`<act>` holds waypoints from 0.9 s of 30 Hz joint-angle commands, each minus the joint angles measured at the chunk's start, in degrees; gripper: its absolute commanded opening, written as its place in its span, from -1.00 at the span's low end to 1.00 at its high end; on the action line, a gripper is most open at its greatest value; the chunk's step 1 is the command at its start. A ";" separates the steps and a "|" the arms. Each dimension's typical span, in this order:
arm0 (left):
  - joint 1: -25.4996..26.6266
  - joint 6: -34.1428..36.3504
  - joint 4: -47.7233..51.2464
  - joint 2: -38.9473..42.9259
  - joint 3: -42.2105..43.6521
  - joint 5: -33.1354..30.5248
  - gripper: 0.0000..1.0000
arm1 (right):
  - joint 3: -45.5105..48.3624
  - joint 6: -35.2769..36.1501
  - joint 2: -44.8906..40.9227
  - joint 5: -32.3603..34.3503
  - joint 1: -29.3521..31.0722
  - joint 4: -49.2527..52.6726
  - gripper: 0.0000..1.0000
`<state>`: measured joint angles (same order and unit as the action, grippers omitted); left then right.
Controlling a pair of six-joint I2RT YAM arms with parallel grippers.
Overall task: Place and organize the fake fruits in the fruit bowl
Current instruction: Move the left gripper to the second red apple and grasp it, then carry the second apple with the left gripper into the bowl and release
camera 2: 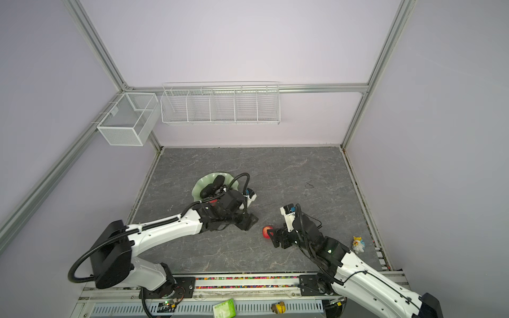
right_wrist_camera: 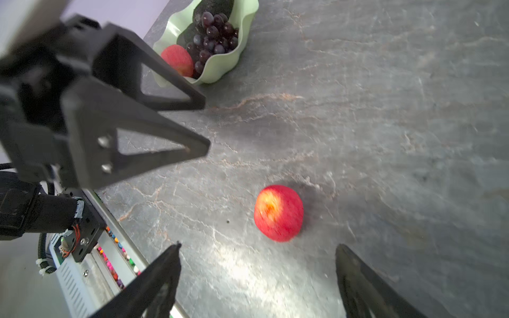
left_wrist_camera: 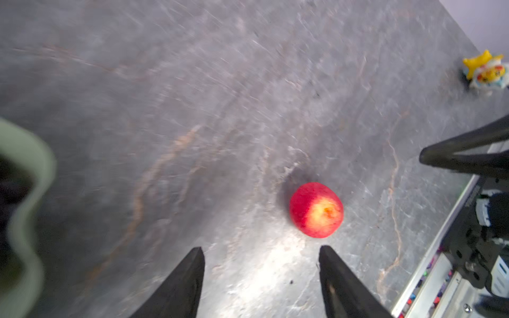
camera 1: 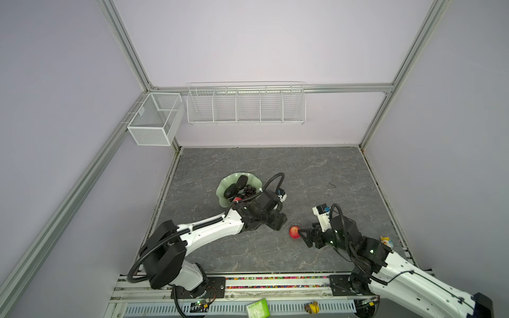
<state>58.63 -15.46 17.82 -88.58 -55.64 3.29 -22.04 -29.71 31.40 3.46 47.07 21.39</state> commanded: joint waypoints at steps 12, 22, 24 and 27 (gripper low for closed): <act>6.24 -0.71 -0.51 -14.63 -9.06 1.57 0.33 | 2.27 -5.18 -12.61 3.79 -0.16 12.39 0.77; 6.28 -1.00 1.51 -19.19 -12.20 -2.02 -0.10 | 0.77 -2.81 -7.89 4.00 -0.21 9.78 0.78; 6.24 -1.10 0.55 -18.08 -11.41 -1.14 -0.17 | 0.36 -2.59 -6.54 3.70 -0.19 8.59 0.78; 5.79 -2.14 -3.34 -14.16 -9.24 1.27 -0.22 | -0.09 -1.79 -3.80 3.18 -0.15 5.30 0.77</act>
<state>64.77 -16.51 17.37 -106.26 -66.06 3.11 -20.69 -32.67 25.87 6.44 46.96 31.24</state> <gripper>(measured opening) 0.452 0.888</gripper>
